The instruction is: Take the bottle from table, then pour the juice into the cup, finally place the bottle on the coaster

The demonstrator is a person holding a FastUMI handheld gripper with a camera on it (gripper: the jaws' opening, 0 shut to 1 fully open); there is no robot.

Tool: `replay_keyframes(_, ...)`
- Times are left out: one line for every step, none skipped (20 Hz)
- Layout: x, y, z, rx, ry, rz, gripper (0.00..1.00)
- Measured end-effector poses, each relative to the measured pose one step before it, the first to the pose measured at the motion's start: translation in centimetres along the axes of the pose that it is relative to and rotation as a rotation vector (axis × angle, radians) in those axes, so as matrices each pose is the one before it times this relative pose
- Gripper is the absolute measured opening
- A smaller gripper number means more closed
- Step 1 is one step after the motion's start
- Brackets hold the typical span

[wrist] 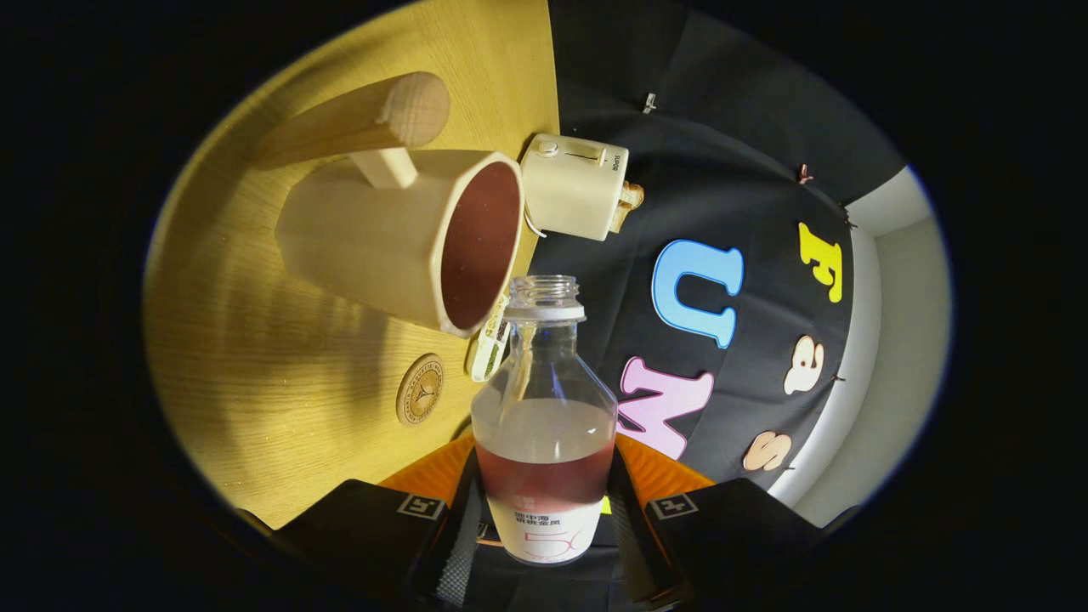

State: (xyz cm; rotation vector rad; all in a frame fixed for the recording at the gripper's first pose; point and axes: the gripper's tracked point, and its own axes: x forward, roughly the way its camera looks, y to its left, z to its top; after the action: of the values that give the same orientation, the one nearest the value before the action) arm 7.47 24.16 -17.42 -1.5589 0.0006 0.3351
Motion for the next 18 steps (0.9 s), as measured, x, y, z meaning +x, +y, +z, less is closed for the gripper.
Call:
replay_keyframes(-0.075, -0.109, 0.002, -0.00411, 0.0002, -0.00099, 0.71)
replay_keyframes(0.019, -0.072, -0.129, -0.00758, -0.0002, -0.00294, 0.71)
replay_keyframes(0.143, -0.02, -0.022, -0.00594, -0.00243, -0.00095, 0.72)
replay_keyframes(-0.098, 0.055, 0.061, -0.00403, -0.00338, -0.00061, 0.71)
replay_keyframes(0.051, -0.055, 0.062, -0.00464, -0.00125, -0.00136, 0.71)
replay_keyframes(0.177, -0.096, -0.012, -0.00473, -0.0021, -0.00173, 0.71)
replay_keyframes(-0.035, -0.129, 0.015, -0.00417, -0.00088, -0.00138, 0.71)
replay_keyframes(0.094, 0.094, -0.014, -0.00215, -0.00168, -0.00056, 0.71)
replay_keyframes(0.07, -0.037, 0.086, -0.00251, -0.00056, 0.0004, 0.71)
replay_keyframes(0.219, -0.033, -0.015, -0.00102, -0.0003, 0.00079, 0.71)
replay_keyframes(0.074, 0.033, -0.115, -0.0013, 0.00143, 0.00128, 0.71)
replay_keyframes(-0.033, -0.022, -0.066, -0.00223, 0.00207, -0.00037, 0.71)
replay_keyframes(-0.042, 0.019, -0.064, -0.00084, 0.00135, -0.00074, 0.71)
replay_keyframes(-0.031, -0.01, -0.016, -0.00041, 0.00007, 0.00029, 0.72)
replay_keyframes(0.116, 0.019, 0.04, -0.00252, -0.00047, -0.00035, 0.71)
replay_keyframes(0.024, -0.104, -0.037, -0.00435, -0.00308, -0.00056, 0.72)
replay_keyframes(0.187, -0.119, 0.112, -0.0063, -0.00351, -0.00276, 0.72)
replay_keyframes(-0.016, -0.12, 0.145, -0.00692, -0.0046, -0.00169, 0.72)
